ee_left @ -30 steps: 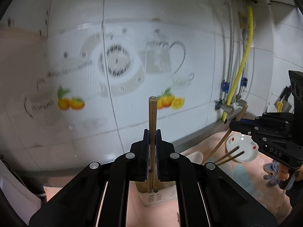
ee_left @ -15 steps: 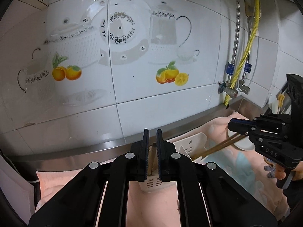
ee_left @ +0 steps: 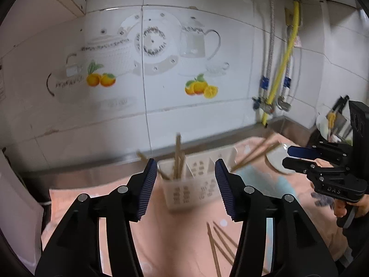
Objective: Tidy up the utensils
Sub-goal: 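Move both open tools back over the remaining chopsticks, then close the right tool on a wooden chopstick while the left tool grasps another, then lift the chopstick in the right tool to the caddy while the left tool carries its chopstick there, then open the right tool over the caddy while the left tool releases its chopstick into it, then move both open tools back over the last chopsticks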
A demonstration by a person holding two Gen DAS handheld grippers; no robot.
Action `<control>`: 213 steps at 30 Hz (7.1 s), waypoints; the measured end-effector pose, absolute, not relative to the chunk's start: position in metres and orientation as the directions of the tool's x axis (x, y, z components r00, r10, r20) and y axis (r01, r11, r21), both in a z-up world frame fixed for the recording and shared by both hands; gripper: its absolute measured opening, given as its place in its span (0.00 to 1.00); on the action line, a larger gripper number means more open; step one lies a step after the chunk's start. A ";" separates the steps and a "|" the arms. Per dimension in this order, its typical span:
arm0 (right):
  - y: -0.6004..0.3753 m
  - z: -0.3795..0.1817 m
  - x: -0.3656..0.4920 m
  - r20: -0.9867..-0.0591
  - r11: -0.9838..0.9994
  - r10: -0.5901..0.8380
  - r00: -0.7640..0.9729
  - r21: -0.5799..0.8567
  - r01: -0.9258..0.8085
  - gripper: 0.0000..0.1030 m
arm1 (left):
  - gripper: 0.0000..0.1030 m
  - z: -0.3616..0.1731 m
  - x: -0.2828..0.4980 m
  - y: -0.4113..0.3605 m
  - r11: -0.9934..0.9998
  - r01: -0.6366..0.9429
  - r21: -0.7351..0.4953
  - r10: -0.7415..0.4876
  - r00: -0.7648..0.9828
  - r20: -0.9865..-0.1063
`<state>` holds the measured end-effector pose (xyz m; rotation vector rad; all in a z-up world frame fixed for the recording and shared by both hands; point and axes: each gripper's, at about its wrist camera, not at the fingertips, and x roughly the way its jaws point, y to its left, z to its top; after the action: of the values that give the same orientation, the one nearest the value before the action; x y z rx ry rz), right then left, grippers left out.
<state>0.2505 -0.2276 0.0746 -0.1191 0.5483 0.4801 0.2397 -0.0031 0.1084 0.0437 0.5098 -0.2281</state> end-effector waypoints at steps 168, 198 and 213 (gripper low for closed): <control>-0.222 0.106 0.316 -0.538 0.893 0.368 0.758 -0.021 -0.449 0.07 | 0.05 0.145 0.324 -0.029 0.984 0.176 0.011 -0.156 0.898 -0.412; -0.227 0.072 0.262 -0.528 0.896 0.380 0.759 0.005 -0.445 0.32 | 0.81 0.105 0.263 0.003 0.992 0.125 -0.015 -0.117 0.873 -0.474; -0.200 -0.046 0.154 -0.674 0.868 0.424 0.605 0.113 -0.483 0.32 | 0.95 0.054 0.174 0.005 0.995 0.089 0.035 -0.060 0.865 -0.498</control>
<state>0.1538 -0.1998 -0.0458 -0.0833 0.7569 0.5256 0.1741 0.0050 0.0544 0.0574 0.5192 -0.0782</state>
